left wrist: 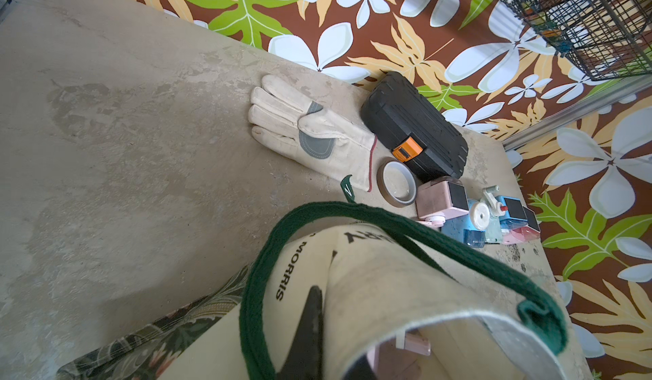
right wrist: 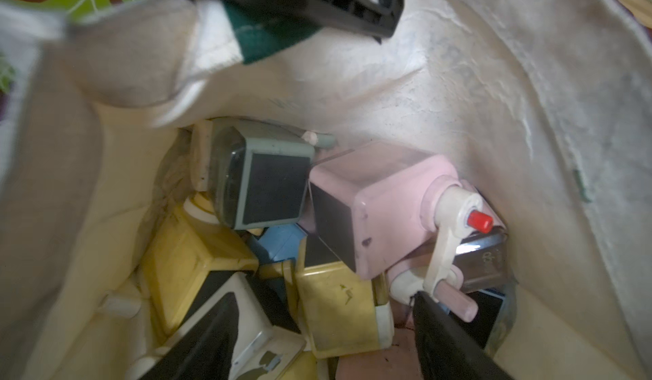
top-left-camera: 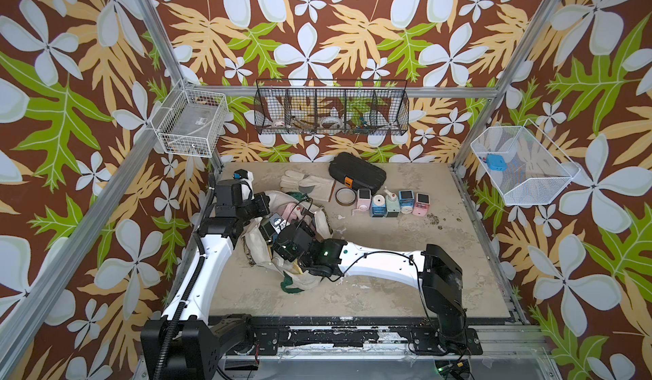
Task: Take out the pencil sharpeners from the tote bags
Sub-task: Pick up the pencil sharpener from the canvas bag.
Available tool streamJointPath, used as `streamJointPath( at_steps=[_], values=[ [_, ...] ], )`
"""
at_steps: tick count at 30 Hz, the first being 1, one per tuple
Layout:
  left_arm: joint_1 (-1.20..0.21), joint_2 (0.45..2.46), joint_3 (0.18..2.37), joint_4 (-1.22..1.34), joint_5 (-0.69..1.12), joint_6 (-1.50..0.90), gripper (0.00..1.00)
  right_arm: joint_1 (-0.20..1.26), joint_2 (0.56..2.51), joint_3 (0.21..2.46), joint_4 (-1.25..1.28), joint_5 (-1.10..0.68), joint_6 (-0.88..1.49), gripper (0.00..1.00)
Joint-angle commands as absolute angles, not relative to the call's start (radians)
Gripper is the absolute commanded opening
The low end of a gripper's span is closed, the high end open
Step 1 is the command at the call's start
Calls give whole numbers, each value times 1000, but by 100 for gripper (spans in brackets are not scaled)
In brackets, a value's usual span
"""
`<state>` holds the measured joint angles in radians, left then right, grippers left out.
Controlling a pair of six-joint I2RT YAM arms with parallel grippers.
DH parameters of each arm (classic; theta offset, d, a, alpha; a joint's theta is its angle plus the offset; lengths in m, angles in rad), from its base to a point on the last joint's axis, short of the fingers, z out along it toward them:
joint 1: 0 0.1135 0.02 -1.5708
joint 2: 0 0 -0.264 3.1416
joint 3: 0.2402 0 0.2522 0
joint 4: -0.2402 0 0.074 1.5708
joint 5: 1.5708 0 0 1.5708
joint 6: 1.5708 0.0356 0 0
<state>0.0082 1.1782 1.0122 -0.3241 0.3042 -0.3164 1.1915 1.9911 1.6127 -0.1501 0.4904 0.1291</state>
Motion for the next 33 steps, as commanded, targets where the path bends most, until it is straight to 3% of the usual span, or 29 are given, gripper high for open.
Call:
streamJointPath(
  at_steps=[1,7,15,33],
  values=[
    [11,1166,1015,-270,321,-343,0,1190,1997,1625,-155,495,66,78],
    [13,1166,1017,-269,322,-344,0,1176,1981,1669,-223,482,-220,80],
    [15,1166,1015,-269,324,-344,0,1163,1918,1505,-71,536,-738,83],
    [22,1163,1016,-267,332,-346,0,1117,2069,1629,-25,532,-1113,85]
  ],
)
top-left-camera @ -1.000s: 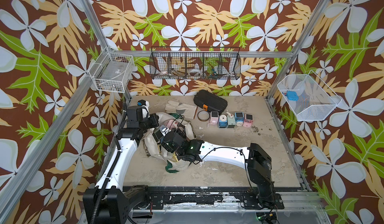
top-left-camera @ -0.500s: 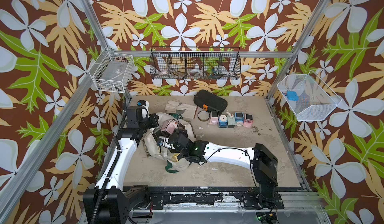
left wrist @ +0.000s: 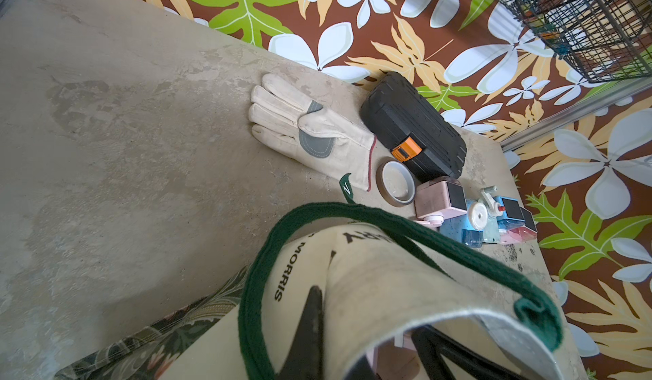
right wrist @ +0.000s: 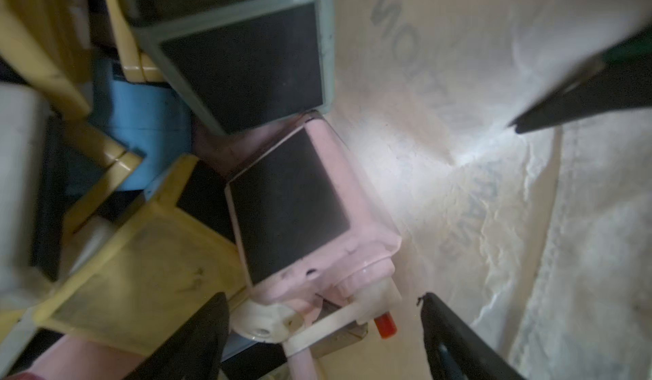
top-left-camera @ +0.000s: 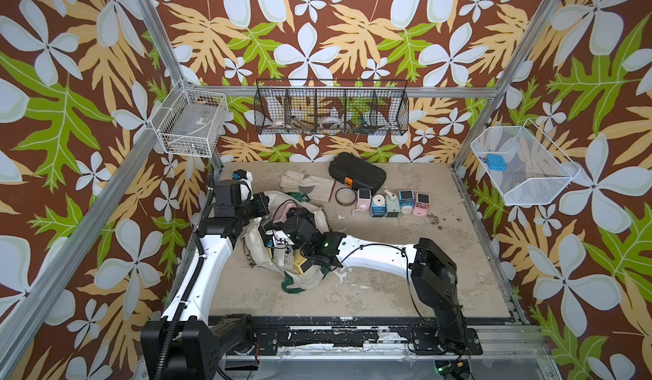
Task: Take out the pencil sharpeners from the tote bags
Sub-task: Pick up the pencil sharpener from the canvas bag.
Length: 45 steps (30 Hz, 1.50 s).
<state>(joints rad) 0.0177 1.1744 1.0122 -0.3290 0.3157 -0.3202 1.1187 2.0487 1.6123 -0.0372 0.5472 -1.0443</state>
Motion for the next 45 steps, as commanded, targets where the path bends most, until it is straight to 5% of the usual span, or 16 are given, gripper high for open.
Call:
streamJointPath(
  at_steps=[1,16,28,37,45],
  values=[
    [22,1163,1017,-267,334,-347,0,1116,2080,1629,-10,545,-1137,85],
    [28,1160,1016,-264,345,-353,0,1129,2117,1668,-31,426,-1281,69],
    [29,1161,1017,-264,348,-355,0,1131,2148,1718,-44,383,-1318,77],
    [29,1163,1015,-262,348,-355,0,1130,2169,1716,-68,386,-1269,53],
    [29,1163,1015,-262,347,-354,0,1130,2078,1646,-36,316,-1162,43]
  ],
)
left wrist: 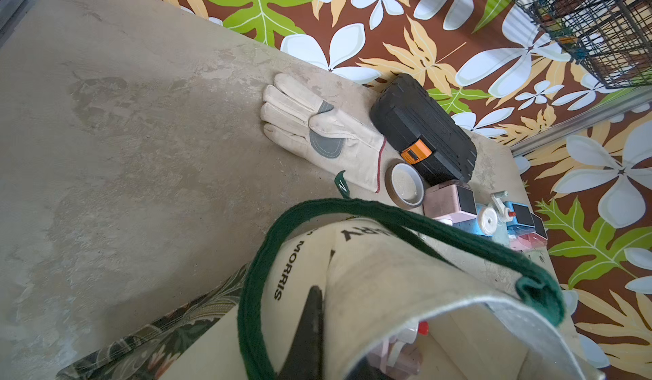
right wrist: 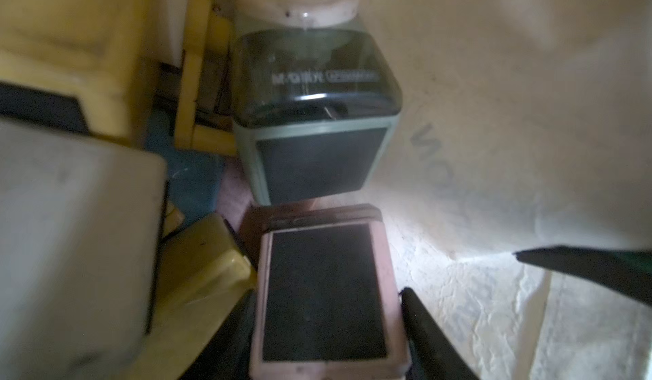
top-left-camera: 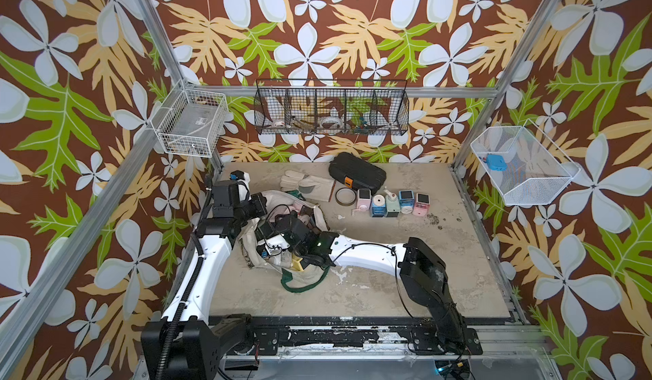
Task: Take out the pencil sharpeners from the tote bags
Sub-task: Pick up the pencil sharpener from the canvas bag.
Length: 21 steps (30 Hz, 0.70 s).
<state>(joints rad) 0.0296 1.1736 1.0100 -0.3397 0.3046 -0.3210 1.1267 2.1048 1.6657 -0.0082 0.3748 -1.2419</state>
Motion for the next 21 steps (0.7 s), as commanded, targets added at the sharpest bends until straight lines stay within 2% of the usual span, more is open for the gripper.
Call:
streamJointPath(
  at_steps=[1,21],
  values=[
    [31,1163,1016,-262,347,-354,0,1129,2067,1634,-31,312,-1154,43],
    [29,1164,1015,-262,347,-354,0,1041,1766,1346,132,95,-810,41]
  ],
)
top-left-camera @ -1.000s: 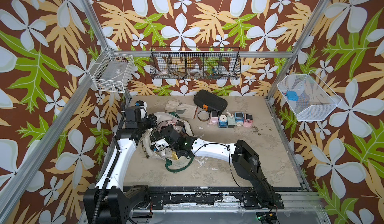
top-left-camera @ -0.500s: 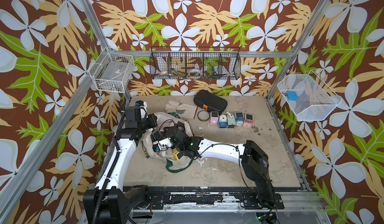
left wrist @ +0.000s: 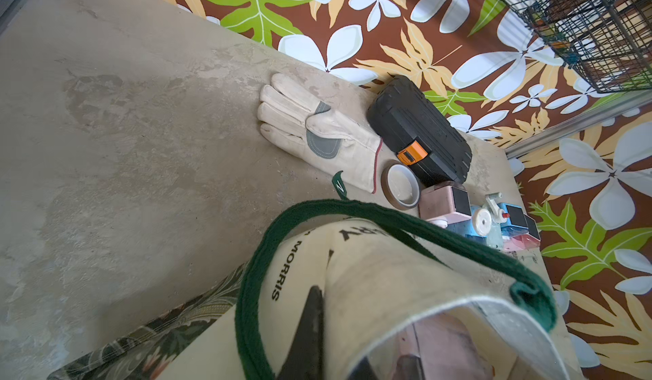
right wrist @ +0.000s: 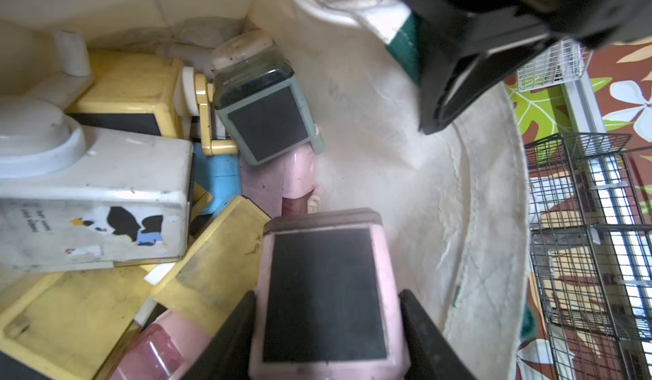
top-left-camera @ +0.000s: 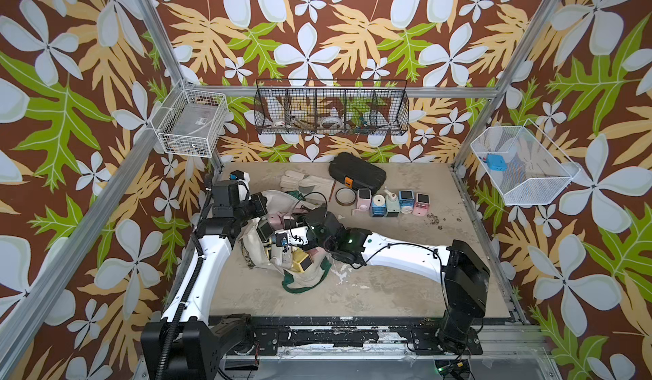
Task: Take out the pencil sharpeners from the tote bags
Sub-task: Pick up the pencil sharpener from the canvas bag, then place the pencil sharpener at the center of the board.
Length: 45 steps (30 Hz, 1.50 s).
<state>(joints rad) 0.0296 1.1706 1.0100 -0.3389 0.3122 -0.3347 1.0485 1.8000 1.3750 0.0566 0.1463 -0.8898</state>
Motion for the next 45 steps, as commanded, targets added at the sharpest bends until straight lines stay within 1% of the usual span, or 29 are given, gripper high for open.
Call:
streamJointPath(
  at_steps=[1,6,11,15,20,23,27,30,34,37,39,41,45],
  values=[
    [30,1164,1014,-263,347,-354,0,1037,1750,1330,145,83,-797,41],
    [30,1164,1014,-262,345,-355,0,1011,1693,1266,176,11,-736,41],
    [30,1163,1014,-262,343,-354,0,1005,1674,1246,173,-18,-687,41],
    [31,1164,1014,-263,345,-354,0,1000,1632,1254,151,-114,-569,41],
    [29,1166,1014,-263,345,-353,0,994,1576,1330,86,-228,-342,39],
    [30,1167,1013,-263,345,-353,0,992,1527,1333,69,-265,-255,38],
    [30,1167,1014,-264,347,-354,0,951,1425,1263,101,-263,-167,38],
    [30,1169,1014,-262,348,-354,0,845,1356,1197,120,-250,-82,37],
    [30,1169,1013,-262,353,-354,0,629,1280,1070,192,-335,57,36],
    [30,1169,1014,-262,353,-355,0,446,1262,1005,198,-330,165,36],
    [29,1169,1013,-262,354,-354,0,334,1260,965,198,-306,219,36],
    [30,1167,1013,-262,353,-355,0,244,1257,926,201,-245,243,36],
    [30,1169,1013,-261,355,-356,0,152,1262,893,185,-96,258,36]
  ],
)
